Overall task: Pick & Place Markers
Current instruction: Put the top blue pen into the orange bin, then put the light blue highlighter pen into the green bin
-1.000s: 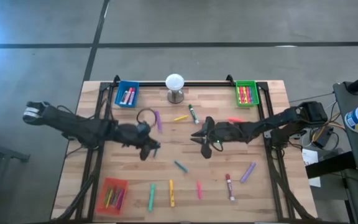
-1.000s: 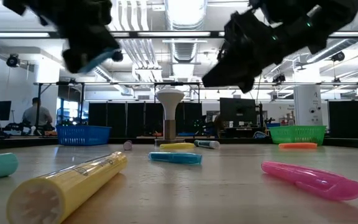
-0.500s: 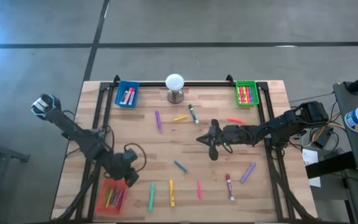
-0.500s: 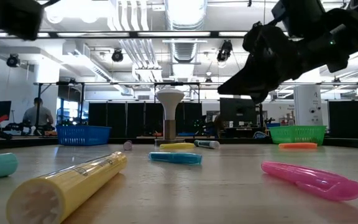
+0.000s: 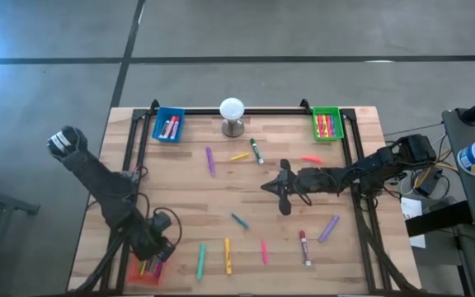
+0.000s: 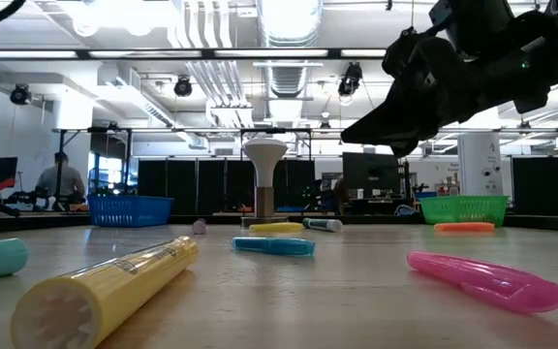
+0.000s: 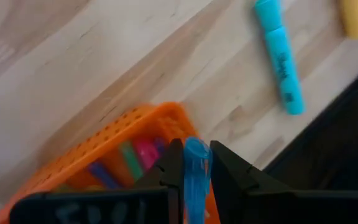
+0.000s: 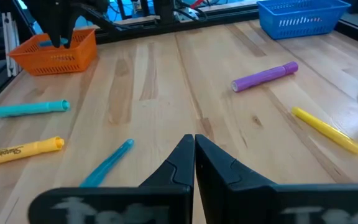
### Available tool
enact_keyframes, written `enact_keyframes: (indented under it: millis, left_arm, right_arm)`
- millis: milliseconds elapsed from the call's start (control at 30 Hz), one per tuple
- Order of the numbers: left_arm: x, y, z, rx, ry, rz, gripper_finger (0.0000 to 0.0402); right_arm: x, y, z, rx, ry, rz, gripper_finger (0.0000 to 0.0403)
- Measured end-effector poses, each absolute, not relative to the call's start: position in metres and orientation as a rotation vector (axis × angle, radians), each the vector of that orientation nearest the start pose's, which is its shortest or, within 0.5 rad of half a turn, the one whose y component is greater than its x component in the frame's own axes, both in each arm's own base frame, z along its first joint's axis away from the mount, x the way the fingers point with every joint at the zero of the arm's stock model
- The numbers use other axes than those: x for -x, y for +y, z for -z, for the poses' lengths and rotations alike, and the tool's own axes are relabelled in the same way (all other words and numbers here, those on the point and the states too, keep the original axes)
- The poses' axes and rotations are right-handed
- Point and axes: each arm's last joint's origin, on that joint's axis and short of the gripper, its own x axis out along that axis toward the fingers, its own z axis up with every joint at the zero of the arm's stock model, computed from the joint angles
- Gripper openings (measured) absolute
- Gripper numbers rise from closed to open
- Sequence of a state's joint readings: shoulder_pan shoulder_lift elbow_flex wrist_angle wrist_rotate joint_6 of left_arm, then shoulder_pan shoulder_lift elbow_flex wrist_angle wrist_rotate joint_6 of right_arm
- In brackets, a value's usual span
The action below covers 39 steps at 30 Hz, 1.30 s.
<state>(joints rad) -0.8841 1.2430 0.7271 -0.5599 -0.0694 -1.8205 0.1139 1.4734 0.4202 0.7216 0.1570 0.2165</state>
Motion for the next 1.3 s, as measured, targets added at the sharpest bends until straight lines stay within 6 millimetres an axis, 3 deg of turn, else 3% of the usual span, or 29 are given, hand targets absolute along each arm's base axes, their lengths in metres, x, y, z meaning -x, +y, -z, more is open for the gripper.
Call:
enact_keyframes:
  millis: [67,300,467,667,767,967,1300]
  left_arm:
    - [-0.142,-0.173,-0.196,1.084,1.26,-0.355,0.0053]
    - [-0.139,-0.174,-0.194,1.086,1.336,-0.345,0.0134]
    - [-0.137,-0.172,-0.202,1.09,1.334,-0.335,0.0142]
    - [-0.142,-0.167,-0.23,1.106,1.302,-0.351,0.0142]
    - [-0.155,-0.166,-0.24,1.156,1.252,-0.366,0.0143]
    - [-0.195,-0.167,-0.234,1.196,1.206,-0.492,0.0143]
    - [-0.265,-0.209,-0.226,1.243,1.196,-0.611,0.0144]
  right_arm:
    - [-0.258,0.025,-0.152,-0.17,0.322,0.078,0.0008]
    - [-0.258,0.025,-0.152,-0.17,0.322,0.078,0.0008]
    - [-0.258,0.025,-0.152,-0.17,0.322,0.079,0.0008]
    - [-0.258,0.025,-0.152,-0.16,0.322,0.079,0.0008]
    - [-0.257,0.025,-0.15,-0.154,0.338,0.08,0.0008]
    - [-0.254,0.024,-0.147,-0.14,0.364,0.081,0.0008]
    - [-0.25,0.024,-0.149,-0.091,0.357,0.071,0.0008]
